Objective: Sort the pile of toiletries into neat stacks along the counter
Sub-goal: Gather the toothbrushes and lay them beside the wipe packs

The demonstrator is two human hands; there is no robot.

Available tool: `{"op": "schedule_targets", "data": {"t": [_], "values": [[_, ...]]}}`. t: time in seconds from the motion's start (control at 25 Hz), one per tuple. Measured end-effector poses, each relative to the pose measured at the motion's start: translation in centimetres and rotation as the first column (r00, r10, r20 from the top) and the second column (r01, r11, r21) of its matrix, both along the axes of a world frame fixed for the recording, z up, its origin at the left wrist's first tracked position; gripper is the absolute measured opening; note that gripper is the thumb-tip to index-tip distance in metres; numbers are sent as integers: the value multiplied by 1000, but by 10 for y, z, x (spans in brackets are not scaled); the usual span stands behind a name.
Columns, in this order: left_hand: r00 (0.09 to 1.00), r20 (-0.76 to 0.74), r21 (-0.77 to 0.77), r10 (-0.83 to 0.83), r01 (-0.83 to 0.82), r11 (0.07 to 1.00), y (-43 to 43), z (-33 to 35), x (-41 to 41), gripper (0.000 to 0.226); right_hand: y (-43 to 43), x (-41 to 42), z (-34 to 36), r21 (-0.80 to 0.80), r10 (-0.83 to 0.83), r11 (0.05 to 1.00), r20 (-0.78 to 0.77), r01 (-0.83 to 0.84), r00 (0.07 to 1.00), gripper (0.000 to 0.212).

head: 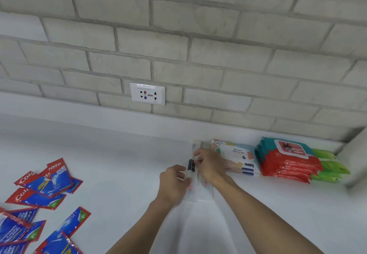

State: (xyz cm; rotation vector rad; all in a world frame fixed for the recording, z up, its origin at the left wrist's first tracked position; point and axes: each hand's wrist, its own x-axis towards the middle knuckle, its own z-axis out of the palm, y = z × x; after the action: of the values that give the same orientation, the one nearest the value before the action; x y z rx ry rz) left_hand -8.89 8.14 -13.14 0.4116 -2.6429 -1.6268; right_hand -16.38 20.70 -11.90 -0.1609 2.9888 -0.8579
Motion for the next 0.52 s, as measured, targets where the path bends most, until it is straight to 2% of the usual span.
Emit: {"op": "schedule_targets", "data": {"t": [0.24,0.52], "values": [[1000,-5,-51,10,-10,999,11,-6,-5,33,0,-9,-12,170,7,985,-89,9,996,31],[999,-35,-89,-9,5,996,16,-10,-7,34,0,-2,-11,147,-8,989,-132,27,991,27]]}}
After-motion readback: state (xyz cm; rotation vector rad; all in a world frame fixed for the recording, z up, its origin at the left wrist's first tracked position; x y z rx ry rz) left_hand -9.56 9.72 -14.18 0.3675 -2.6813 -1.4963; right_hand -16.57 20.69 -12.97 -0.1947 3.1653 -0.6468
